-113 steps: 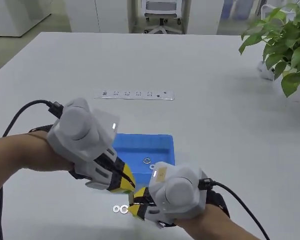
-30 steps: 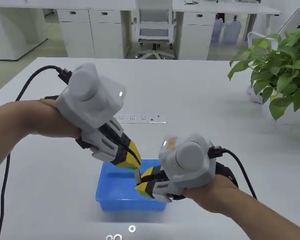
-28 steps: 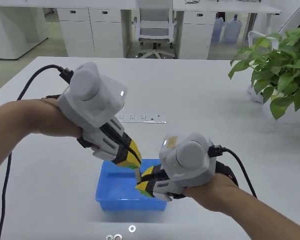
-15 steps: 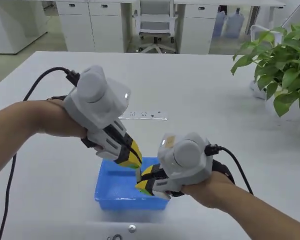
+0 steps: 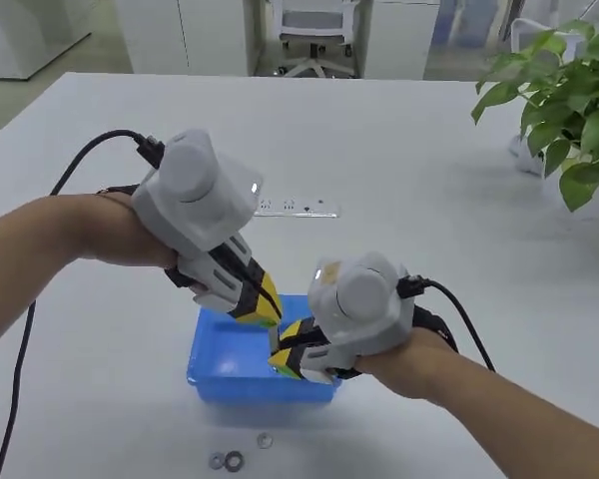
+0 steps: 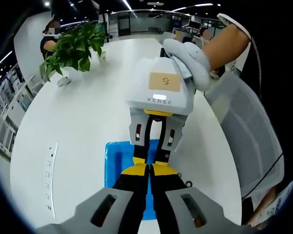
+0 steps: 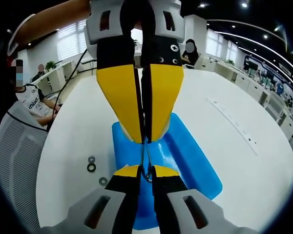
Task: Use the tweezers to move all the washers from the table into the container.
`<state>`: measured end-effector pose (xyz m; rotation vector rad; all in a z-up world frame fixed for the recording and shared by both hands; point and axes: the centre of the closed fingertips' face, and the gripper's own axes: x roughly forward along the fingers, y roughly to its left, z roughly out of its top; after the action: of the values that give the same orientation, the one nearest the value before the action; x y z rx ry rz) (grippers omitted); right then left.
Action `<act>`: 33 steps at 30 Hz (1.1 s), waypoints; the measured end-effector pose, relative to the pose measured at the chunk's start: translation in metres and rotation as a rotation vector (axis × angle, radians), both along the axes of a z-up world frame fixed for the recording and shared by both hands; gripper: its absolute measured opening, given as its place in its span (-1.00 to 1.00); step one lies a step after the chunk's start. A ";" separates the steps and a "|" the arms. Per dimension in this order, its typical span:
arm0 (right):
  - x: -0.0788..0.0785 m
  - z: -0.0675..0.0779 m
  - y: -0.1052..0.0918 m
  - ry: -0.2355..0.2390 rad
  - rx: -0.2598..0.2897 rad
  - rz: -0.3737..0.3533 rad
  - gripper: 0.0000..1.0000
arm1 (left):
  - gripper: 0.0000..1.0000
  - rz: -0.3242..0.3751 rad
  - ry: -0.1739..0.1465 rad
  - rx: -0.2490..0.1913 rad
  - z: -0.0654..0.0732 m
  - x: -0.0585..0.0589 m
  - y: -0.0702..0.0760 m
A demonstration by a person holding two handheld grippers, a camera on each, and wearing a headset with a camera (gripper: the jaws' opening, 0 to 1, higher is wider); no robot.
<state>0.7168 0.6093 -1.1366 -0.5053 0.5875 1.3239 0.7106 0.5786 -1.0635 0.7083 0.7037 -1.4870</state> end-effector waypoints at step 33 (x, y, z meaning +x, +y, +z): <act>0.001 0.006 -0.001 0.004 0.009 -0.017 -0.78 | -0.90 0.010 -0.014 -0.010 0.006 0.002 0.000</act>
<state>0.7174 0.6085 -1.1303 -0.4888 0.5880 1.3109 0.7131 0.5787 -1.0576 0.7056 0.6879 -1.4740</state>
